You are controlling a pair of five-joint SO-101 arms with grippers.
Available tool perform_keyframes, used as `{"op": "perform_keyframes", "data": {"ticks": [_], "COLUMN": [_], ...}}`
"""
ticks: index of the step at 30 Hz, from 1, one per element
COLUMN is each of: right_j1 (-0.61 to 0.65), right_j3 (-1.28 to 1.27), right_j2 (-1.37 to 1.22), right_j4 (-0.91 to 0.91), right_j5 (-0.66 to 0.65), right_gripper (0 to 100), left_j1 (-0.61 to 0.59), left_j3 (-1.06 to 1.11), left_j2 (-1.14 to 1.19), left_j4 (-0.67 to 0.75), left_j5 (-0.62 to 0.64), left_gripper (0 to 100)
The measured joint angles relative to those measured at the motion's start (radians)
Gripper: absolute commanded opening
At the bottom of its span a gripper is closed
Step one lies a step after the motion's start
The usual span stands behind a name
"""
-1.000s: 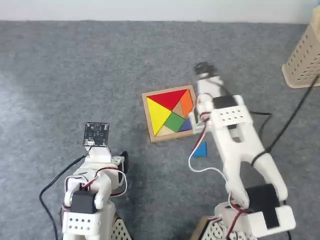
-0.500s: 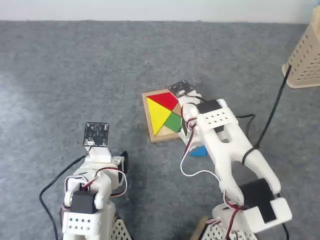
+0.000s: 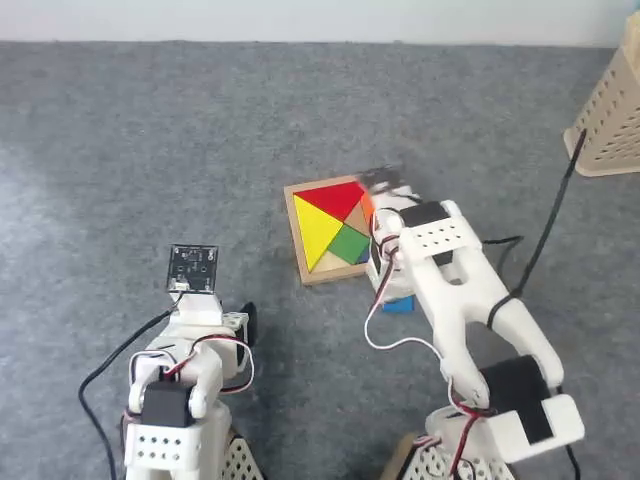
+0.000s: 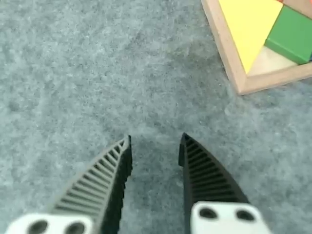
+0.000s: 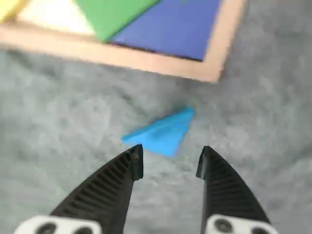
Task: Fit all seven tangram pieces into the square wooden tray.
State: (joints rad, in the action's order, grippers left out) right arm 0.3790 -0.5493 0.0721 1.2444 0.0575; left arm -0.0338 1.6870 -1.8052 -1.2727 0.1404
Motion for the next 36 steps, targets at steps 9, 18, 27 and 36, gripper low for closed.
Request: {"op": "perform_keyframes", "data": {"ticks": [9, 18, 27, 36], "right_j1": [0.011, 0.029, 0.018, 0.017], "right_j3": [-0.012, -0.011, -0.011, -0.011], "right_j2": [-0.034, -0.178, -0.178, -0.178], "right_j4": [-0.049, -0.137, -0.137, -0.132], "right_j5": [0.358, 0.361, 0.264, 0.064], "right_gripper": [19.1, 18.9, 1.8, 2.7], "left_j1": [0.0, 0.0, 0.0, 0.003], "left_j3": [0.0, 0.0, 0.0, 0.0], "left_j2": [0.0, 0.0, 0.0, 0.0], "left_j4": [0.0, 0.0, 0.0, 0.0], "left_j5": [0.0, 0.0, 0.0, 0.0], "left_gripper": [15, 15, 15, 15]}}
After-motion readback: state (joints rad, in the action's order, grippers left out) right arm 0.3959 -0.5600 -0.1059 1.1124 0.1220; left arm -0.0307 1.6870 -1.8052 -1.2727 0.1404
